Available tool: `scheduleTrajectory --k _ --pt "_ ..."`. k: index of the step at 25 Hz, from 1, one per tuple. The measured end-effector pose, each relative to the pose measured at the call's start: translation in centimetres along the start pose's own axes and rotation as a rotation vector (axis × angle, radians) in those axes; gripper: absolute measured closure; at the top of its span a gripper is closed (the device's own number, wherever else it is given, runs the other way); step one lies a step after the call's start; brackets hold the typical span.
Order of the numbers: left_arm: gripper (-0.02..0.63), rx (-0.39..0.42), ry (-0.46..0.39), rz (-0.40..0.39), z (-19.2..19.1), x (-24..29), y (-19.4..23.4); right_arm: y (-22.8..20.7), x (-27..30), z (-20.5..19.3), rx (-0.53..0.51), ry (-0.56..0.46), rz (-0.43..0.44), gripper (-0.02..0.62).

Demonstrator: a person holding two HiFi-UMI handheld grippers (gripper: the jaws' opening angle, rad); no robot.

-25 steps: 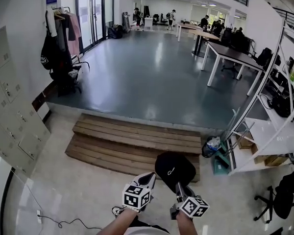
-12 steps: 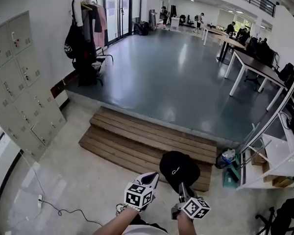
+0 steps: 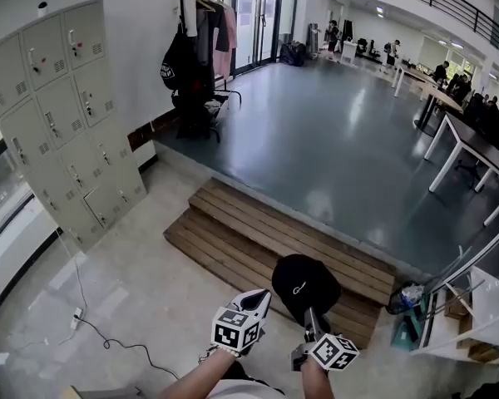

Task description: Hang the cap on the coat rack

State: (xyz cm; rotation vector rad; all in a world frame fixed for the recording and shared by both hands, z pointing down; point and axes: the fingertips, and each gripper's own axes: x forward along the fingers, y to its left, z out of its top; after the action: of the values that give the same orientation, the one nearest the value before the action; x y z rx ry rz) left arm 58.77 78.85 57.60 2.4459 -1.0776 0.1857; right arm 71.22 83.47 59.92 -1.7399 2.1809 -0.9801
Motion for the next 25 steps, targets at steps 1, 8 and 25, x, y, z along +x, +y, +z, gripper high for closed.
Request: scheduleTrajectory --k 1,8,25 --pt "0.601 -0.004 -0.006 0.01 0.2 -0.1 0.7 0.4 0.8 -0.1 -0.004 0.012 0.01 0.577" --pt "0.601 -0.033 -0.04 0.171 1.4 -2.3 8.8 3.8 7.3 -1.9 -0.047 0.09 0.086 0.577" --pt "0.601 -0.12 -0.115 0.35 5.9 -8.3 26.1 15.2 23.2 -6.9 -0.093 0.24 0.229 0.577"
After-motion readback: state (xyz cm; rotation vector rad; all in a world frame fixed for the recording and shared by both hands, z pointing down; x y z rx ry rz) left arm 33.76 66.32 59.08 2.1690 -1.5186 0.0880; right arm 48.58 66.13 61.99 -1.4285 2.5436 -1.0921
